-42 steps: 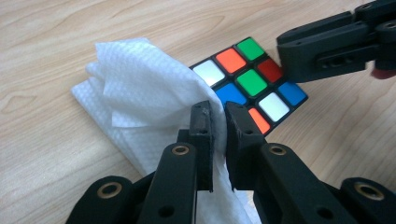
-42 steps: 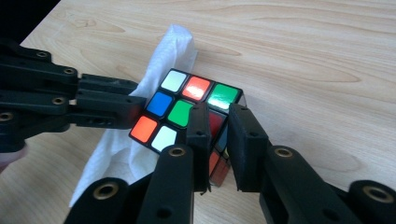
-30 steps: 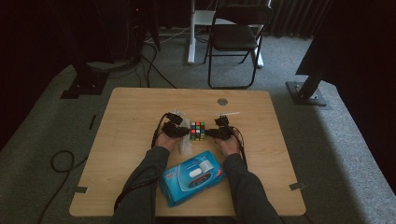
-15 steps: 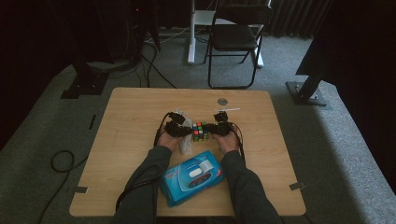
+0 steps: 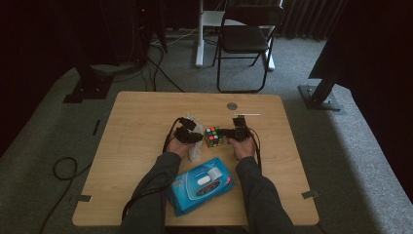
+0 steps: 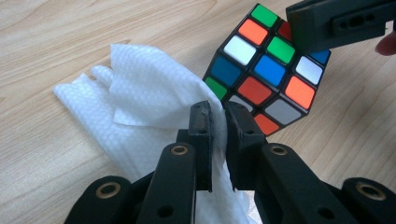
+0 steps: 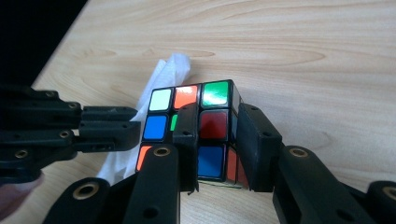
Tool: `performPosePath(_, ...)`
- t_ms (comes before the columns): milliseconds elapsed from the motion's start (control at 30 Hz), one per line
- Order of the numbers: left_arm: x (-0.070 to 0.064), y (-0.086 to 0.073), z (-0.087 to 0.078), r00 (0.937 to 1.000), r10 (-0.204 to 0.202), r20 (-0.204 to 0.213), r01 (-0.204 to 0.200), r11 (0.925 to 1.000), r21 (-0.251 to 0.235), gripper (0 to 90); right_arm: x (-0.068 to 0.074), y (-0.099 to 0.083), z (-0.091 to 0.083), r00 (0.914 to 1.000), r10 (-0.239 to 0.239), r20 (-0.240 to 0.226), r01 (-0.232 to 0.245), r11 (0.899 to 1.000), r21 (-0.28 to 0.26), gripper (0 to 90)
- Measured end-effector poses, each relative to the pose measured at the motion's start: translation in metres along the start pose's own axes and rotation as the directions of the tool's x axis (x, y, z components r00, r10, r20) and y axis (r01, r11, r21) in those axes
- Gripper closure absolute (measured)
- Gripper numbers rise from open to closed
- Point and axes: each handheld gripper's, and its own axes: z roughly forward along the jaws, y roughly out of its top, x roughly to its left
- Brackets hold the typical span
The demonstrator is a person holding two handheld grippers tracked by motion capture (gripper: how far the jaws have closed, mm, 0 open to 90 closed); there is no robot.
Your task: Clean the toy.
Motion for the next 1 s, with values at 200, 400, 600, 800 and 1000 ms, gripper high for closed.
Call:
performPosePath(200,-0.001,0.001,0.001,1.0,0.004,0.001,-0.004,1.0,0.001,81.5,-0.005,0.001,-0.006,0.9997,0.003,0.022,-0.003,1.0,-0.014,71.9)
performPosePath(400,-0.002,0.002,0.001,1.0,0.005,0.004,-0.005,1.0,-0.002,81.5,-0.007,0.003,-0.007,0.9828,-0.052,0.177,0.047,0.998,0.031,83.3)
performPosePath(600,0.001,0.001,0.002,1.0,0.005,0.003,-0.005,1.0,0.003,81.4,-0.015,-0.004,-0.003,0.9869,-0.027,0.159,0.023,0.999,0.021,72.6)
performPosePath(800,0.0,0.003,0.003,0.9999,0.01,-0.002,-0.01,0.9999,0.001,81.3,-0.01,0.001,-0.01,0.9868,-0.005,0.162,0.012,0.999,-0.042,62.5)
performPosePath(1000,0.0,0.009,0.004,0.9998,0.016,-0.014,-0.016,0.9999,0.0,81.3,-0.001,0.006,-0.01,0.9946,-0.001,0.104,0.01,0.996,-0.086,56.3)
